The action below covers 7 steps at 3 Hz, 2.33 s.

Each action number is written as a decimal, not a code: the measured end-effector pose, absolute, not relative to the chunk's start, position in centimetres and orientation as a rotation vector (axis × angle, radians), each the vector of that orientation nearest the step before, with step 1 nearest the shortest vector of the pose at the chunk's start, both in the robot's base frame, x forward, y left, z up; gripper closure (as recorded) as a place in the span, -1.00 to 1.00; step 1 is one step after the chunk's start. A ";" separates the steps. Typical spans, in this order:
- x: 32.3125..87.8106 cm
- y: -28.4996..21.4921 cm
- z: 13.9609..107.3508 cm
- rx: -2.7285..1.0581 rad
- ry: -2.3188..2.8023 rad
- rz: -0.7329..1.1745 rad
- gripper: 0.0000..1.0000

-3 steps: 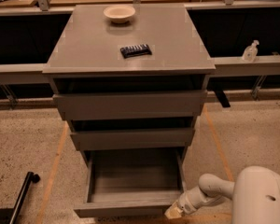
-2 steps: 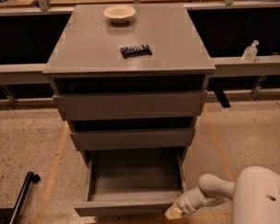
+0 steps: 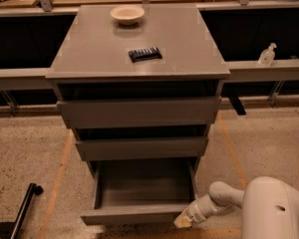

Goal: Close bottom drawer

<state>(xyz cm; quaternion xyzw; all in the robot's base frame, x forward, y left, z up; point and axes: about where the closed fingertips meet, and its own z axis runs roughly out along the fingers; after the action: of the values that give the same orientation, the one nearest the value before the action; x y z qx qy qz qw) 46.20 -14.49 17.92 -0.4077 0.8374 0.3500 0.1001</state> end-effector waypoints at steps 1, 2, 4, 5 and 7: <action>46.2 -14.5 17.9 -1.205 2.475 1.035 1.00; 50.0 -14.8 18.6 -1.221 2.406 0.995 1.00; 52.9 -15.8 19.3 -1.220 2.373 0.937 1.00; 54.1 -15.3 19.0 -1.244 2.356 0.885 1.00; 59.3 -15.4 18.7 -1.254 2.284 0.745 1.00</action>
Offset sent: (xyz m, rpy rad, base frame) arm 0.2201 -0.0200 0.0484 0.0971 -0.4162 0.0212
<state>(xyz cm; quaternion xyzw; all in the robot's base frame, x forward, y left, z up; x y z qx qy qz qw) 59.27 -15.39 18.72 -0.4521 0.8232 0.2684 0.2141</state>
